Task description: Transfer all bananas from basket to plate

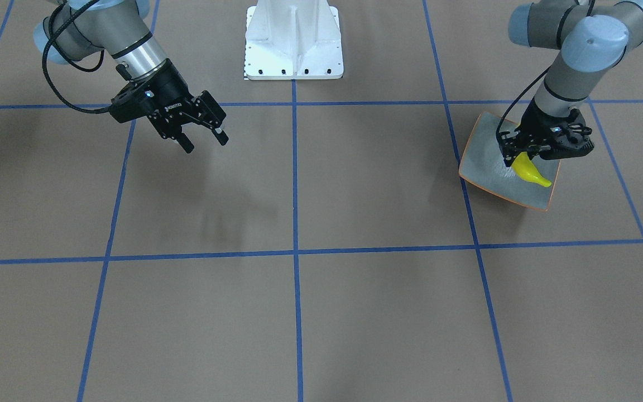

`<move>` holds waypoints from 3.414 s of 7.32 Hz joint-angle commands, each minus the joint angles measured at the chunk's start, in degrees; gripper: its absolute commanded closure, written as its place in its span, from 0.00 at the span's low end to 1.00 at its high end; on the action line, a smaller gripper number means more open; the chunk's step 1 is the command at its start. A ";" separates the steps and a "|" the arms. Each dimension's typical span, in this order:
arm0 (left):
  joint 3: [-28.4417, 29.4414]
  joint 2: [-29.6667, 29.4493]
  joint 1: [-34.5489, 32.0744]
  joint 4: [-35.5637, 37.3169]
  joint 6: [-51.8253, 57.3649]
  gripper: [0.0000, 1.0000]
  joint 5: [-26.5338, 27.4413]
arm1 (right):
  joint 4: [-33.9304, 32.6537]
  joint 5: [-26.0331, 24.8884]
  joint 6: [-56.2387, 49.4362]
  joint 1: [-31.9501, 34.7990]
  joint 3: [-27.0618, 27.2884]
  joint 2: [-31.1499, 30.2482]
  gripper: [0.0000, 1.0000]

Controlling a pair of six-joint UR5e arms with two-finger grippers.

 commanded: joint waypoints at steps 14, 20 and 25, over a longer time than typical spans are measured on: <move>3.94 -3.64 -1.25 0.01 0.98 0.00 1.49 | 0.47 0.21 -0.06 2.42 1.52 -5.18 0.00; 0.07 -5.14 -4.33 0.01 0.27 0.00 -3.17 | 6.58 22.82 -33.02 27.49 -0.28 -26.53 0.00; 0.15 -5.49 -4.24 0.01 -0.08 0.00 -3.17 | 9.09 45.09 -74.01 57.31 -20.50 -27.54 0.00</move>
